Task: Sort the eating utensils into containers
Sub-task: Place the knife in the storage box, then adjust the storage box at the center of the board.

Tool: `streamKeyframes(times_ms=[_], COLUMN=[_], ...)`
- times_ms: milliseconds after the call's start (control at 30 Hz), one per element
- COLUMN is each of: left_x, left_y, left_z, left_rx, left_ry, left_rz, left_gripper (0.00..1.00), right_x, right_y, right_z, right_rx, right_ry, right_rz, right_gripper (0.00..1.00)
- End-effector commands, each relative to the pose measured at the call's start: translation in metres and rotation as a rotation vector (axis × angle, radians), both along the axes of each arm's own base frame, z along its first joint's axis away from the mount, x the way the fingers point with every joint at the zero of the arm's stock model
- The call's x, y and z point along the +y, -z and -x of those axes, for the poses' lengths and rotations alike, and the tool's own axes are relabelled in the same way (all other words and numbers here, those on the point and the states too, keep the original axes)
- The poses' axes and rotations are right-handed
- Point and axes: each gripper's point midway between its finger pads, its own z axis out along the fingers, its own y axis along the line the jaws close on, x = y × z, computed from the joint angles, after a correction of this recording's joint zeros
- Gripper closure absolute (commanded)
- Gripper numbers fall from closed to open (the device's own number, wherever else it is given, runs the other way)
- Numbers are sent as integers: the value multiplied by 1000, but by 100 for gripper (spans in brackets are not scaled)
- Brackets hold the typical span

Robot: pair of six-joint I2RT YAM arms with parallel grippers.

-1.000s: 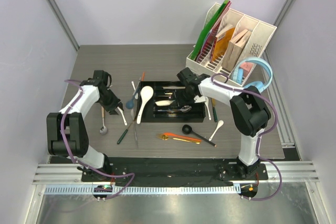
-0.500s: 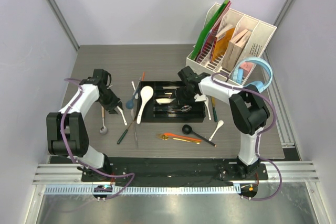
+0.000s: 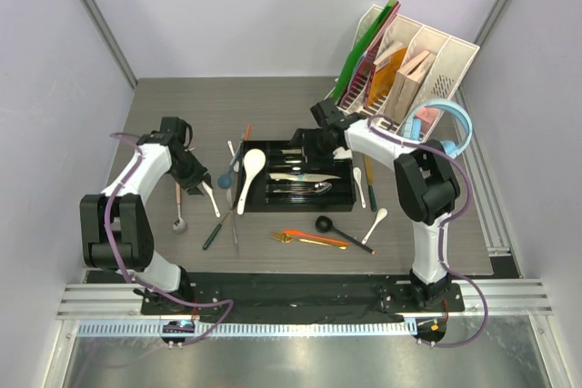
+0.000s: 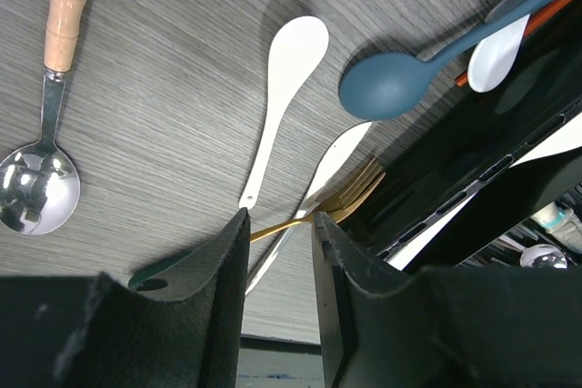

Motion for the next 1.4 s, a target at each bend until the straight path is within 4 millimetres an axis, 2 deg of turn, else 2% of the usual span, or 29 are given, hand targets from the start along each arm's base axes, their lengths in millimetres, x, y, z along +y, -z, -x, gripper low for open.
streamKeyframes(times_ms=[0,33,67,100,167,200,267,367,433,533,567,633,667,700,767,800,867,933,1100,1367], left_x=[-2,-7,-10,-13,-19,-21,-26,-32,-35,-45,-54,-68,-82,-87,-97,-106,-110,-110,-99,-94], left_y=[-8,-8,-8,-10,-11,-13,-16,-16,-16,-13,-19,-14,-22,-15,-20,-19,-13,-2,8,-11], left_z=[-14,-17,-19,-23,-27,-29,-33,-38,-42,-53,-61,-66,-73,-73,-80,-77,-82,-82,-87,-100], left_rx=[-37,-44,-50,-62,-68,-77,-94,-109,-112,-114,-132,-111,-132,-103,-114,-103,-89,-59,-34,-67], left_ry=[37,50,63,73,92,101,118,130,136,170,199,252,297,317,363,392,406,406,417,452], left_rz=[19,47,59,75,109,121,152,183,190,206,213,223,219,205,178,171,154,143,68,27], left_gripper=[66,66,65,65,64,64,63,62,62,62,62,61,61,61,60,59,59,59,60,60], right_x=[-9,-15,-27,-34,-53,-60,-80,-97,-98,-94,-95,-96,-99,-104,-112,-116,-124,-129,-138,-150], right_y=[-51,-64,-59,-65,-66,-76,-70,-65,-61,-68,-71,-80,-81,-82,-79,-76,-65,-60,-61,-56], right_z=[-8,-13,-2,0,3,4,7,16,23,25,26,27,31,32,42,45,52,55,52,56], right_rx=[-91,-108,-56,-70,-68,-93,-83,-67,-56,-72,-85,-106,-100,-97,-72,-66,-28,-18,-28,-17], right_ry=[-157,-175,-192,-208,-205,-196,-183,-200,-223,-258,-278,-297,-316,-321,-333,-340,-332,-339,-352,-376], right_rz=[0,9,50,62,86,86,108,116,109,82,83,77,87,92,109,117,121,125,138,142], right_gripper=[29,28,28,28,28,28,28,27,27,27,27,27,26,26,26,26,26,26,26,25])
